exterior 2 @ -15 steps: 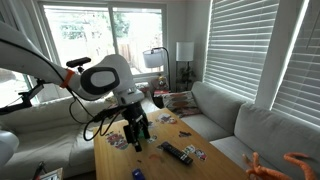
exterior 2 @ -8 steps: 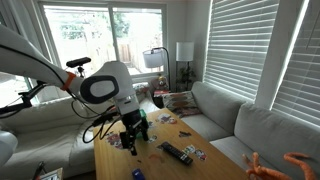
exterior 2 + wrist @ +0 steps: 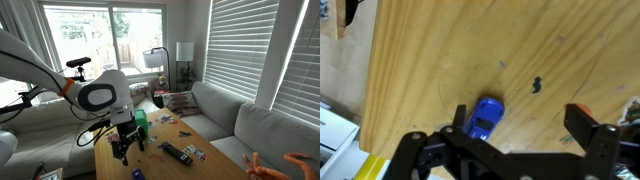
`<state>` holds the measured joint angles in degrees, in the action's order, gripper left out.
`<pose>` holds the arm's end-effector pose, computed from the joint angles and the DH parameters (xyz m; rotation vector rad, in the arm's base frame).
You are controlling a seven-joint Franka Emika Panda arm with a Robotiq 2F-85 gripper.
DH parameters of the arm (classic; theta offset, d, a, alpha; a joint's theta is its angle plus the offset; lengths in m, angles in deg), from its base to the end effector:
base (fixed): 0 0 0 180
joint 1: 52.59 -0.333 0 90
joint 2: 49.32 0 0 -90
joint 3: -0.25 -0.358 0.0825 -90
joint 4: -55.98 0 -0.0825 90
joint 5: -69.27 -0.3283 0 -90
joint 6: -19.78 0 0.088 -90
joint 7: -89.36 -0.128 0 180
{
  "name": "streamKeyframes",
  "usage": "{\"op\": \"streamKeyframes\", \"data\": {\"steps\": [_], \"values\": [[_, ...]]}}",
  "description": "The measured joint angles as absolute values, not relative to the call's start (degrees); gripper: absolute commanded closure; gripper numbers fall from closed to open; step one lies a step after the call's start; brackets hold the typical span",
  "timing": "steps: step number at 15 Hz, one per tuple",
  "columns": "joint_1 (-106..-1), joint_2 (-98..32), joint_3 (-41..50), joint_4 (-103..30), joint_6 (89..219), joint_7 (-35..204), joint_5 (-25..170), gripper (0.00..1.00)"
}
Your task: Place the blue toy car upside down
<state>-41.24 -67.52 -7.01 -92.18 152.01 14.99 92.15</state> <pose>0.3643 -0.0385 0.4286 2.4353 -1.5087 0.3182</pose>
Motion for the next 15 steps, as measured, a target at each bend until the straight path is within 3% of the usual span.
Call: {"op": "streamKeyframes", "data": {"steps": [15], "values": [[-40.1,-66.07,-6.37,-93.18,147.9,5.2,97.03,0.0]]}}
